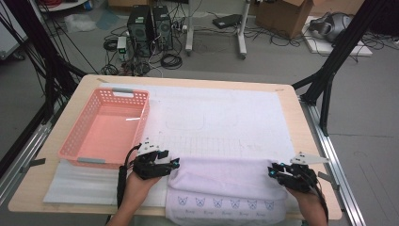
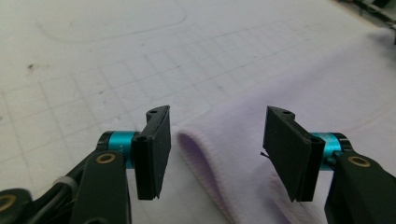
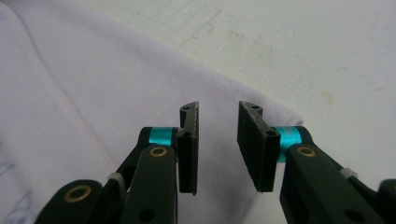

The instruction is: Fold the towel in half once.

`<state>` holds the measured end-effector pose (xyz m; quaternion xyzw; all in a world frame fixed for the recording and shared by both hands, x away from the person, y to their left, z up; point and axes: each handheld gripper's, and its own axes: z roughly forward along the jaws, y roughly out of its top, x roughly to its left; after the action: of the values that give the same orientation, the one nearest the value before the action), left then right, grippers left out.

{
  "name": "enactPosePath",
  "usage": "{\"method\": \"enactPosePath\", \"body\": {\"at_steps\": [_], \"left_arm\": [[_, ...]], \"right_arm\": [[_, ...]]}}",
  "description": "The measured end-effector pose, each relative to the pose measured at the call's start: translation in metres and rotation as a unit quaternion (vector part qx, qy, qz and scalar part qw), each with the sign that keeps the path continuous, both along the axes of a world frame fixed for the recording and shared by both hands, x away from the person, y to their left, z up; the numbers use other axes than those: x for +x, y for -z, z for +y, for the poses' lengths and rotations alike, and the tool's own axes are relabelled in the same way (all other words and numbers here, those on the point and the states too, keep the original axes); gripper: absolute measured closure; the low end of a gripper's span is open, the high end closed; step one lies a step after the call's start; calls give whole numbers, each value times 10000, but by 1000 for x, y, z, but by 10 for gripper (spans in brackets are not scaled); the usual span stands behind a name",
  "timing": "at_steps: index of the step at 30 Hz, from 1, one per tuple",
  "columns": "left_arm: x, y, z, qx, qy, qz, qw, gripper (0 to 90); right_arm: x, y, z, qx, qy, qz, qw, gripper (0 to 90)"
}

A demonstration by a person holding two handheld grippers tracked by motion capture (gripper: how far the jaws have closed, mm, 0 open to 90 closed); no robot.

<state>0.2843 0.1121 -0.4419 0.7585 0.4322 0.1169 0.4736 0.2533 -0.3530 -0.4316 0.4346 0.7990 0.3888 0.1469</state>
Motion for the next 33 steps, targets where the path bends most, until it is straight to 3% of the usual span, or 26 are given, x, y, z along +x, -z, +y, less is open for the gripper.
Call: {"method": "enactPosePath", "body": {"at_steps": [1,3,6,7,8,10,14,17,18,22,24,25,26,28,30,33], "left_arm": [[1,2,-1,20,-9,31,10000,405],[2,6,-2,29,34,116,9999,406],[3,11,-2,68,79,262,9996,405],[3,11,-3,67,57,280,9996,401],[3,10,-3,59,11,320,9995,399],[2,11,-5,137,46,268,9995,387],[-3,10,-12,387,225,125,9989,347],[-8,10,-19,862,334,-144,9956,471],[-8,9,-19,858,384,-158,9954,526],[-8,10,-17,521,419,63,9977,777],[-9,11,-17,383,331,178,9986,814],[-9,11,-17,318,305,217,9988,826],[-8,11,-16,258,298,269,9989,834],[-8,11,-14,177,283,301,9990,846],[-8,9,-13,124,256,206,9994,851],[-4,-1,-7,-92,221,10,9997,854]], "right_arm": [[4,2,2,-76,-15,6,10000,701],[12,7,5,-411,210,87,9989,712],[13,9,2,-408,369,58,9985,691],[11,8,1,-439,449,47,9980,639],[8,8,-1,-312,509,45,9982,580],[4,8,-5,-57,542,46,9985,505],[-1,12,-8,-418,643,34,9971,399],[-1,14,-10,-366,627,40,9974,405],[-1,14,-10,-360,627,47,9974,416],[-2,13,-10,-296,644,89,9974,540],[-2,12,-10,-250,535,137,9982,654],[-2,12,-9,-205,456,189,9986,779],[-1,12,-9,-22,269,318,9991,829],[-1,12,-9,-31,224,327,9992,845],[-1,11,-10,27,202,351,9992,851],[0,6,-12,82,229,110,9996,858]]}}
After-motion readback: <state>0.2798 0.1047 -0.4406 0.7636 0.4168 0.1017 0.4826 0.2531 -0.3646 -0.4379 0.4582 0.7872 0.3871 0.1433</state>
